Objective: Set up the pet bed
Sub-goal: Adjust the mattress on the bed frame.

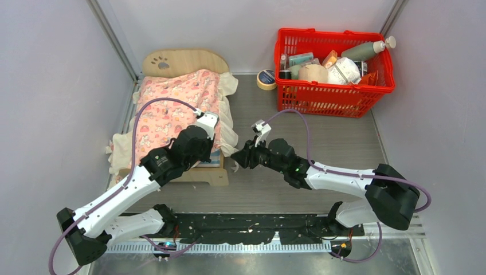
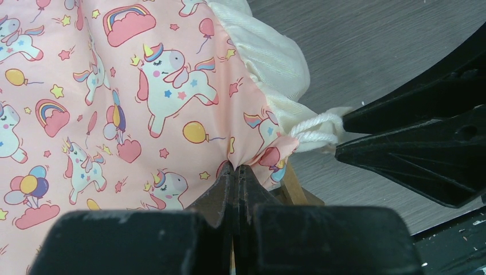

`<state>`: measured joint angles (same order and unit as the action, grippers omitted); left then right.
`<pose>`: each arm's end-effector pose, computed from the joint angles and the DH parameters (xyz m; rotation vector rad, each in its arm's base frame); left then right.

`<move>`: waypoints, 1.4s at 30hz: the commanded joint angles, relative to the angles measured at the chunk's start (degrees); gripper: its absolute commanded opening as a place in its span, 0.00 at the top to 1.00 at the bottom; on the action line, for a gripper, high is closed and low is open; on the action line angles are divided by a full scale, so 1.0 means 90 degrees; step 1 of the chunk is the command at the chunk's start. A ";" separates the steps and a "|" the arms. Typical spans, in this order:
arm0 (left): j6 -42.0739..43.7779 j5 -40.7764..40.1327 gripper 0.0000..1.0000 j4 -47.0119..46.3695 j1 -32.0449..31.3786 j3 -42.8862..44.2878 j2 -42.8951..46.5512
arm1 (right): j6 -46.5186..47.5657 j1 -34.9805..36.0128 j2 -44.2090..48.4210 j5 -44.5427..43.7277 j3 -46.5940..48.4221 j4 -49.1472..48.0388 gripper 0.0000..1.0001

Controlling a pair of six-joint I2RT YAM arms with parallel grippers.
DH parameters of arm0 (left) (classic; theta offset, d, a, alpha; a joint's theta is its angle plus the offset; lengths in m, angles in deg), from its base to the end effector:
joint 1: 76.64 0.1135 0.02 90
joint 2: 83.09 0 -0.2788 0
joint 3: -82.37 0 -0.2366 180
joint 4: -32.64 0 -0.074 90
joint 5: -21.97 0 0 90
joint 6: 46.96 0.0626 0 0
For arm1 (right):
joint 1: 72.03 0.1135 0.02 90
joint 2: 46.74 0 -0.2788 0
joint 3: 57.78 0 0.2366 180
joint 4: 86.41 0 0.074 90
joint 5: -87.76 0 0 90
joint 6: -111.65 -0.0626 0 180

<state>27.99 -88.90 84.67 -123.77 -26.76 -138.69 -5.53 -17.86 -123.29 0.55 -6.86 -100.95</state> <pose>0.1503 -0.1291 0.3266 0.4058 2.1342 -0.2187 0.1746 0.2470 0.2560 -0.4784 1.8308 1.0498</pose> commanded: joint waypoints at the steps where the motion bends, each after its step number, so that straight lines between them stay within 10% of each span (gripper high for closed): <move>1: -0.0083 -0.0065 1.00 -0.0140 0.0000 0.0129 0.0140 | 0.0429 0.0025 -0.0003 -0.0409 0.0326 0.0264 0.60; 8: -0.0017 -0.0129 1.00 -0.0117 0.0003 0.0163 0.0124 | 0.0913 0.0022 0.0033 -0.0983 0.0327 0.0547 0.82; 42: -0.0127 0.0117 1.00 -0.0202 0.0003 0.0075 0.0044 | 0.1086 0.0068 -0.0106 0.1028 0.1094 0.0329 0.46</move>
<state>27.91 -88.76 84.87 -123.77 -26.76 -138.60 4.40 -17.38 -123.10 7.94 -0.67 -97.19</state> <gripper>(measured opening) 0.009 0.529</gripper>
